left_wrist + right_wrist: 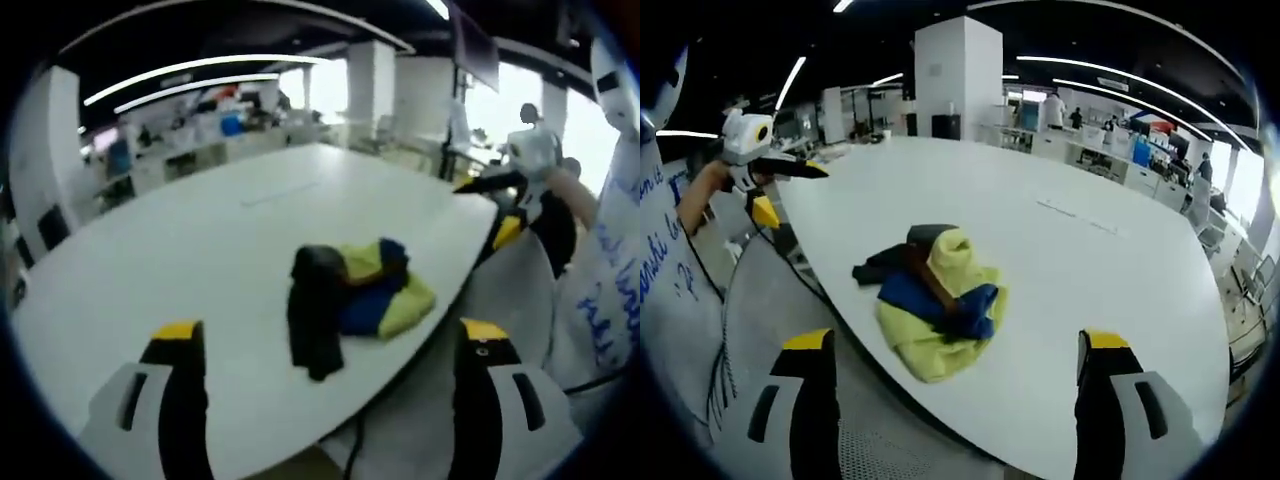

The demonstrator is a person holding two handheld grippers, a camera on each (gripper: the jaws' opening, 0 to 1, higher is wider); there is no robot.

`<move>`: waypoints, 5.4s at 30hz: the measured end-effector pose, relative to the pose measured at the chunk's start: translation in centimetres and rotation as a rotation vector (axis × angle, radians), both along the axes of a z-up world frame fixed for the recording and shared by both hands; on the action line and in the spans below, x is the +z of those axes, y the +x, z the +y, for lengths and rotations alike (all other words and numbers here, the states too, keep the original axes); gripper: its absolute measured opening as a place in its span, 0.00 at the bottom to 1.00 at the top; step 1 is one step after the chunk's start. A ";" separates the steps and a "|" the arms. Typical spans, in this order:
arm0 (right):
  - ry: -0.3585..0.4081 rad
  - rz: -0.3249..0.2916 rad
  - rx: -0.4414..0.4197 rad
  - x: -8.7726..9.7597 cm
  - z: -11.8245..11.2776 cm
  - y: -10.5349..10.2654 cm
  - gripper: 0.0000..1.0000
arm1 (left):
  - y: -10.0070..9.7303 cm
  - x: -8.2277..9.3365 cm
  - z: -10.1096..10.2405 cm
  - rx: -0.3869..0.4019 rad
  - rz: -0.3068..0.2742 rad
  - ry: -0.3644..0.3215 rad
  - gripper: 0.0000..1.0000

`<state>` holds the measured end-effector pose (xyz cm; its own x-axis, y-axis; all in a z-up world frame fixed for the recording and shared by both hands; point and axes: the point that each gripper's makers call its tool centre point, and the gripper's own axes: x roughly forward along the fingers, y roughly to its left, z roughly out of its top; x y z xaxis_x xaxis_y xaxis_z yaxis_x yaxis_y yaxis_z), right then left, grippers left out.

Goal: Fold the garment on the visible template until the final outline fits inside the template.

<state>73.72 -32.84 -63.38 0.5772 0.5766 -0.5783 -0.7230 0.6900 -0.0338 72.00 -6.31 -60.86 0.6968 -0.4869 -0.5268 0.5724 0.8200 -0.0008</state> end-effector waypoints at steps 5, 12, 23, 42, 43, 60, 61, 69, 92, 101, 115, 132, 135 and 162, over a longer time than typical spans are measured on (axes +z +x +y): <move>-0.022 0.020 0.000 -0.8 -0.2 -0.3 1.00 | -0.3 -0.1 -0.1 -0.014 0.009 0.004 1.00; -0.014 0.007 -0.012 -0.4 -0.5 -0.2 1.00 | -0.2 0.0 -0.3 -0.016 0.006 0.002 1.00; -0.014 0.011 -0.004 -0.4 0.1 -0.4 1.00 | 0.0 0.0 -0.1 -0.006 0.003 -0.005 1.00; -0.009 0.012 0.002 -0.2 0.6 -0.1 1.00 | 0.1 -0.2 0.2 0.000 0.001 -0.015 1.00; -0.007 0.011 0.003 -0.1 0.6 -0.1 1.00 | 0.1 -0.2 0.2 0.000 -0.001 -0.014 1.00; -0.036 -0.001 0.029 -0.2 0.5 0.0 1.00 | 0.3 -0.2 0.2 -0.017 -0.010 0.025 1.00; -0.050 0.000 0.036 -0.3 0.4 0.0 1.00 | 0.3 -0.4 0.1 -0.017 -0.005 0.026 1.00; -0.077 -0.046 0.084 0.3 1.0 0.6 0.94 | 0.1 -0.7 0.0 -0.016 0.005 0.006 1.00; -0.114 -0.096 0.218 -0.3 3.7 2.3 0.55 | -0.6 -0.9 0.6 0.009 0.007 -0.018 1.00; -0.154 -0.109 0.296 -1.0 4.8 2.8 0.45 | -0.8 -0.9 0.9 0.021 0.006 -0.016 1.00; -0.211 -0.118 0.428 -2.6 6.4 3.2 0.29 | -1.2 -1.2 1.2 0.032 0.007 -0.017 1.00; -0.276 -0.083 0.465 -6.4 6.6 4.4 0.18 | -1.6 -1.5 1.4 0.048 0.013 -0.031 1.00; -0.285 -0.079 0.465 -7.0 6.7 4.6 0.18 | -1.7 -1.5 1.4 0.048 0.014 -0.035 0.99; -0.462 -0.156 0.539 -9.6 5.9 6.3 0.16 | -2.0 -1.5 1.9 0.067 0.007 -0.045 0.97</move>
